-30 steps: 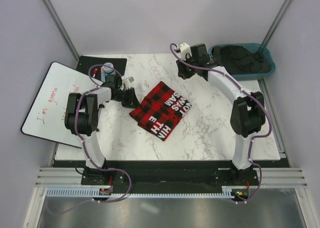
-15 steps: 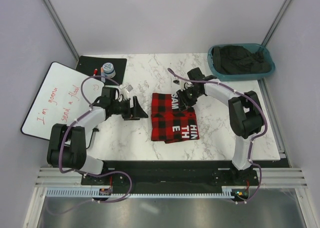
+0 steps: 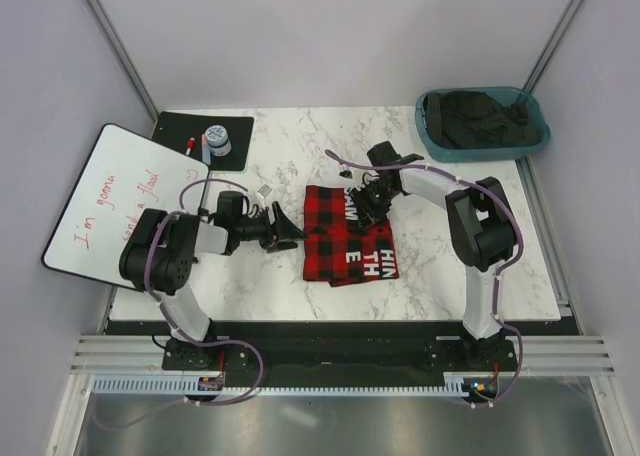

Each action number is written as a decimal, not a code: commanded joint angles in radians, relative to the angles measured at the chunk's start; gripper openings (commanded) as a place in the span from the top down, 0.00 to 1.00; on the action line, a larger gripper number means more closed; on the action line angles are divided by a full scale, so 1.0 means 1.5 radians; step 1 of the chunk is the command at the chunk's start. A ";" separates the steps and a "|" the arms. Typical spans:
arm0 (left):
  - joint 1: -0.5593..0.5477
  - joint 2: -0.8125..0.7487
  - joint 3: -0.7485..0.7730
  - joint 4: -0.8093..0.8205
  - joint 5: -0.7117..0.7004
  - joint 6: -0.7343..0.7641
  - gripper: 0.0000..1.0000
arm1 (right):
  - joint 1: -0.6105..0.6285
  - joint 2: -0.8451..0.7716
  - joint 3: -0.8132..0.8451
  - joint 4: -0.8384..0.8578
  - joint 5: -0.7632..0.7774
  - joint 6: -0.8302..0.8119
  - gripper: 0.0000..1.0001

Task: Fold and stack the long sleeve shirts
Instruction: Fold the shirt

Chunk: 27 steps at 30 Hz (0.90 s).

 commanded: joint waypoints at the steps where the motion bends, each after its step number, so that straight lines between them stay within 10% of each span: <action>1: -0.024 0.092 0.010 0.170 -0.025 -0.098 0.27 | -0.002 0.058 -0.004 -0.003 0.116 -0.067 0.74; 16: -0.119 0.101 0.029 0.270 -0.107 -0.223 0.61 | -0.002 0.045 0.108 -0.031 0.099 -0.019 0.60; 27: -0.156 0.057 0.120 0.091 -0.169 -0.201 0.98 | -0.014 0.062 0.146 -0.088 0.079 -0.044 0.59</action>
